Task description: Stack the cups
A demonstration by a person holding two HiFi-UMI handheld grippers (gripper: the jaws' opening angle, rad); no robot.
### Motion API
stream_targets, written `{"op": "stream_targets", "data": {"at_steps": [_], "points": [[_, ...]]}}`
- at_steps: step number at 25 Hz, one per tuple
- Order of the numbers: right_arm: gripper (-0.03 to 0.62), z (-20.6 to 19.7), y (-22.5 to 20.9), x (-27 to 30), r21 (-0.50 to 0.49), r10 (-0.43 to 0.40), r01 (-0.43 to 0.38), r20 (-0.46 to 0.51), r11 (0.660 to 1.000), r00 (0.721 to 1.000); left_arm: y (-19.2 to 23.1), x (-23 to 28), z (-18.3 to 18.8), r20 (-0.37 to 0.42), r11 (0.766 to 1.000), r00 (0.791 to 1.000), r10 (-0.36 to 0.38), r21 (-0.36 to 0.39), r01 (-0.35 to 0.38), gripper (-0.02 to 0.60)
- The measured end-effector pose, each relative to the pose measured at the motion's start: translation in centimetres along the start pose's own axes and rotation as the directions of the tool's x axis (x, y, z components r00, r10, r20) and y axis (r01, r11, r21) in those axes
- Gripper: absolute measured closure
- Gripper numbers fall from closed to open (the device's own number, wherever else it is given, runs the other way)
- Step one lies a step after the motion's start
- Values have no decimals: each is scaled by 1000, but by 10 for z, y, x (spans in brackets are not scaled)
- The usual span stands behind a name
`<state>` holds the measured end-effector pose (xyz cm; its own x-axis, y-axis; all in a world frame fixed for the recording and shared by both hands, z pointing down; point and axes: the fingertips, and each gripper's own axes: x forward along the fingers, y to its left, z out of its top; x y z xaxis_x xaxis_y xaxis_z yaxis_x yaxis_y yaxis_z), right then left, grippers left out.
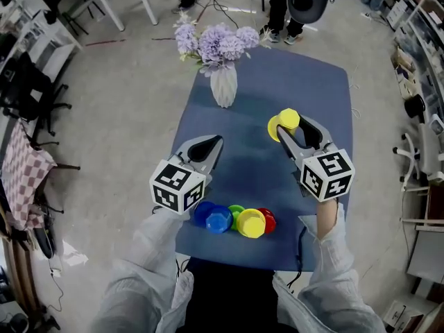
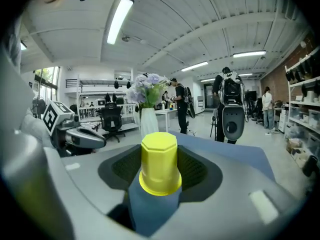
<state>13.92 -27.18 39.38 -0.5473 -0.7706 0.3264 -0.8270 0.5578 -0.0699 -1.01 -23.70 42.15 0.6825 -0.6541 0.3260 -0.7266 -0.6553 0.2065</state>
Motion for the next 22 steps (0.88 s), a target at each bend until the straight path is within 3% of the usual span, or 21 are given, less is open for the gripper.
{"op": "stream_targets", "data": {"at_steps": [8, 22], "points": [[359, 18, 77, -36, -31, 79, -78, 16, 996, 997, -7, -57, -5, 26, 999, 999, 43, -31, -43, 583], [359, 25, 137, -107, -53, 94, -92, 46, 994, 994, -25, -130, -1, 81, 994, 992, 102, -50, -98, 583]]}}
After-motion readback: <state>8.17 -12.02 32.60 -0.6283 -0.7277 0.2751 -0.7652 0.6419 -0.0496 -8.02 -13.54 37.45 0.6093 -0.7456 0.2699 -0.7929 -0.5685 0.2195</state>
